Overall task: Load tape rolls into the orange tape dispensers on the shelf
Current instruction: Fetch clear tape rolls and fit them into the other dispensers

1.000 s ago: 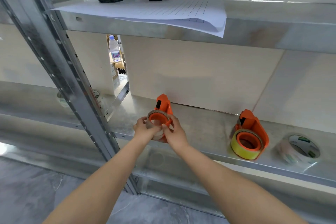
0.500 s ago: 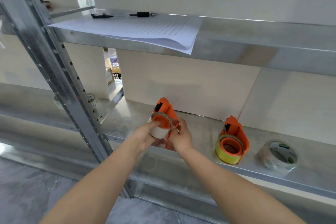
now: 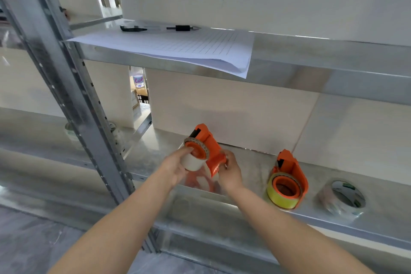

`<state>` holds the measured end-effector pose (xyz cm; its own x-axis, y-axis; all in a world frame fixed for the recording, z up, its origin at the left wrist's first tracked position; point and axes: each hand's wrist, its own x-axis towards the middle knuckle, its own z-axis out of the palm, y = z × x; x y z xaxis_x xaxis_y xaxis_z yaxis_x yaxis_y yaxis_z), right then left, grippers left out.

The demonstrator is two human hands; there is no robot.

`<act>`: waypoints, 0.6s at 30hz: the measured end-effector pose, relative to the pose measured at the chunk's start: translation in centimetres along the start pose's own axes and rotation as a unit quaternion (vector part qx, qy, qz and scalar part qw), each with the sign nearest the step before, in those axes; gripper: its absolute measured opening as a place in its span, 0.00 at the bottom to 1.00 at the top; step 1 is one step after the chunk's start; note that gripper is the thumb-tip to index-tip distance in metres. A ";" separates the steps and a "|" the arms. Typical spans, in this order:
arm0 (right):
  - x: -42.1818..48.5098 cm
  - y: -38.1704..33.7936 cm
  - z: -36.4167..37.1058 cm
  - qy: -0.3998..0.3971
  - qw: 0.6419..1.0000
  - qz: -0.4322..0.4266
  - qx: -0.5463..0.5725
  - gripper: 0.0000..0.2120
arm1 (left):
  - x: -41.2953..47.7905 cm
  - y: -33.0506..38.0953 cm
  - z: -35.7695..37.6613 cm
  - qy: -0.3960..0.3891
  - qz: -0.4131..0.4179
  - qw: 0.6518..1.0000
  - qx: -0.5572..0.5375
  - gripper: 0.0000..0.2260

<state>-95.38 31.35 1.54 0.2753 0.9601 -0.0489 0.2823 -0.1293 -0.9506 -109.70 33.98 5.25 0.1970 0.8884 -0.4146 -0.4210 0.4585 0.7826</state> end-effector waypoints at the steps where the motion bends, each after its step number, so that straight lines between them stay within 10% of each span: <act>1: 0.1 -0.1 0.2 0.010 1.000 0.008 -0.007 0.15 | 0.0 0.4 -0.4 -0.006 0.001 1.000 0.001 0.11; 18: -3.1 -3.8 7.2 0.070 0.995 -0.065 -0.040 0.08 | -0.5 3.2 -3.0 0.017 -0.027 0.999 -0.016 0.20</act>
<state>-103.90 30.69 3.08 0.3560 0.9265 0.1222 0.3943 -0.0304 -0.9185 -113.76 34.94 6.54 0.1904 0.8605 -0.4726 -0.4378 0.5053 0.7437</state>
